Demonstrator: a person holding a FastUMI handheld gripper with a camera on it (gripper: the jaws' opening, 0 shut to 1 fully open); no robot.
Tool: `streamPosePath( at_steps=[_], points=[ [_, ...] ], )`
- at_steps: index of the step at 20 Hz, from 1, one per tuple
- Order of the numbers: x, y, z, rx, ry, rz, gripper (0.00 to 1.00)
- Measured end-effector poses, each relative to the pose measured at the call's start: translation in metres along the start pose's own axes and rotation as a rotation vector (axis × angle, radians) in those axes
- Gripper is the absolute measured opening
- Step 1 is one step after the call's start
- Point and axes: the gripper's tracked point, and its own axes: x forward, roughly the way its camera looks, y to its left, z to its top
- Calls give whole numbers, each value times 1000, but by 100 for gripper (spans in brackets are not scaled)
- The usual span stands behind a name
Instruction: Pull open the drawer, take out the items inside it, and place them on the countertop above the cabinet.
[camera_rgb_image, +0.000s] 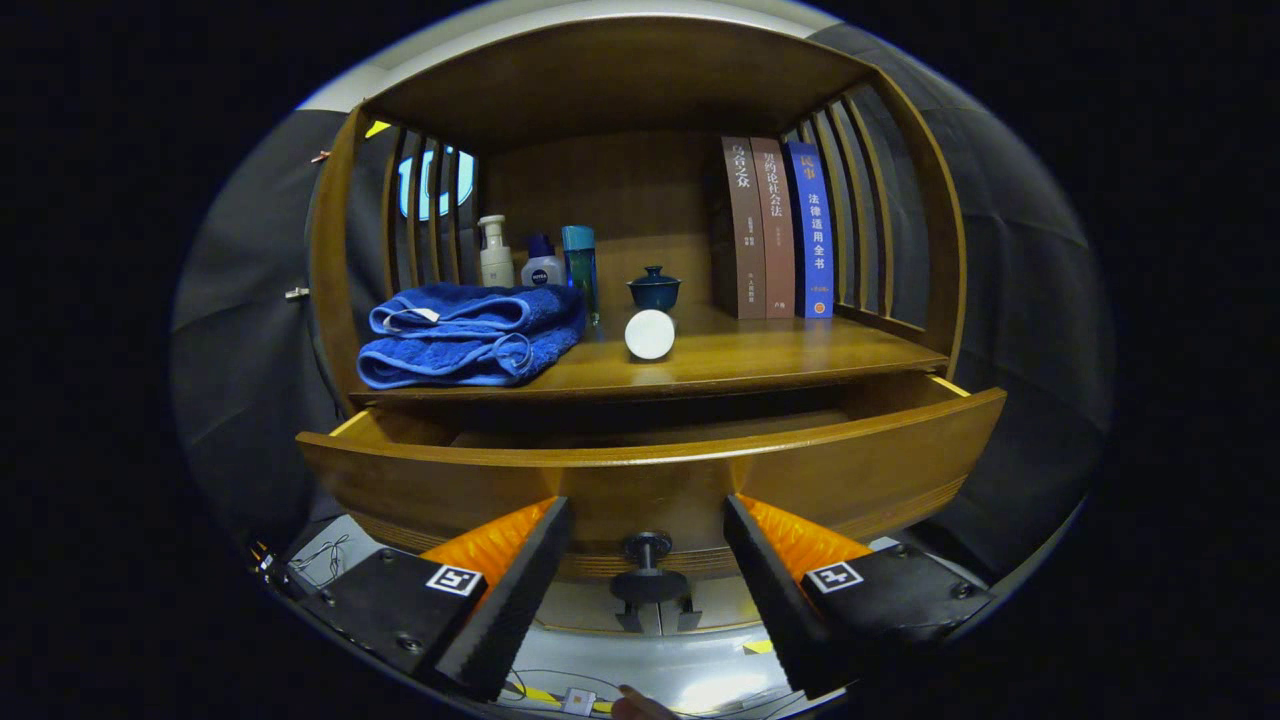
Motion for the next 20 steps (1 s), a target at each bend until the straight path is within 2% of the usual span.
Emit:
streamPosePath(
  at_steps=[11, 20],
  points=[
    [47, -2, 8, -4, 12, -7, 100],
    [50, -3, 5, -46, 8, -33, 100]
  ],
)
